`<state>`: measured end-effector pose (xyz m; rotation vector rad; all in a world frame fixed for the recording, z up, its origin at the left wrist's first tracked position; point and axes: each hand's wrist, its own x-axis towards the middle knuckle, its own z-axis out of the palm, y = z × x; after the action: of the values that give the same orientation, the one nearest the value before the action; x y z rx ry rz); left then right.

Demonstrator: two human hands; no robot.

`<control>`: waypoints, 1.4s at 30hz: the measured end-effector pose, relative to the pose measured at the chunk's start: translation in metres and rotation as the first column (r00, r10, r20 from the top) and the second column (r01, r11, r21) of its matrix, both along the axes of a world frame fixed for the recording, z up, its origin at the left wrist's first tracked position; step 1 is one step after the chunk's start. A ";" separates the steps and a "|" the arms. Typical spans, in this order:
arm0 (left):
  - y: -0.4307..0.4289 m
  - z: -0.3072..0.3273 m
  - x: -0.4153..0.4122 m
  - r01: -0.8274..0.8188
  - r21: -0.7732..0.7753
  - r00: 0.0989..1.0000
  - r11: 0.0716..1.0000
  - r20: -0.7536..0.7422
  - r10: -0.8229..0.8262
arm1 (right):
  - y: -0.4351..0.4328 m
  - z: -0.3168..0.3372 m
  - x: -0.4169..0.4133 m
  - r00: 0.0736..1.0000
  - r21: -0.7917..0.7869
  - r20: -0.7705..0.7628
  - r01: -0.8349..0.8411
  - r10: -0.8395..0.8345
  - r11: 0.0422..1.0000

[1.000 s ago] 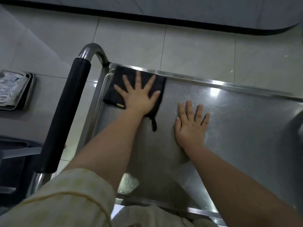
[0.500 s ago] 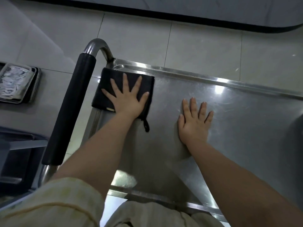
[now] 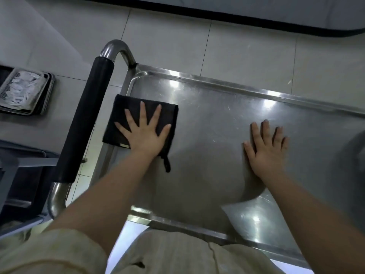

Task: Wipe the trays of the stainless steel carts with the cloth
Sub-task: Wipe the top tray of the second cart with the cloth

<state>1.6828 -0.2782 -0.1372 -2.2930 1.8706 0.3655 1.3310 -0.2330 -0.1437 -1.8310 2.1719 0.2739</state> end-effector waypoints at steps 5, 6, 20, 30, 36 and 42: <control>0.045 -0.003 -0.126 0.204 -0.023 0.973 0.979 -0.109 -0.206 | 0.001 -0.001 0.001 0.999 -0.029 0.019 0.028 -0.028 0.999; 0.054 -0.002 -0.146 0.265 -0.027 0.956 0.964 -0.126 -0.266 | -0.001 -0.001 -0.002 0.999 -0.029 0.023 0.027 -0.026 0.999; 0.064 0.000 -0.056 -0.007 -0.006 1.000 1.000 -0.015 0.007 | -0.006 -0.005 -0.003 1.000 -0.044 -0.003 0.019 -0.019 0.999; 0.098 -0.002 -0.106 0.155 -0.074 0.986 0.985 -0.047 -0.159 | -0.007 -0.007 -0.013 0.998 -0.080 0.055 -0.021 0.026 0.997; 0.120 0.007 -0.006 -0.153 0.047 0.988 0.987 0.013 0.153 | -0.004 -0.009 -0.008 0.999 -0.077 0.025 -0.026 0.028 0.997; 0.139 0.002 -0.180 0.224 0.009 0.972 0.975 -0.078 -0.222 | -0.007 -0.008 -0.013 0.998 -0.072 0.052 -0.027 0.031 0.997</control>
<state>1.5032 -0.1394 -0.1356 -2.0553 2.1261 0.4419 1.3177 -0.2398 -0.1513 -1.8869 2.1475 0.1536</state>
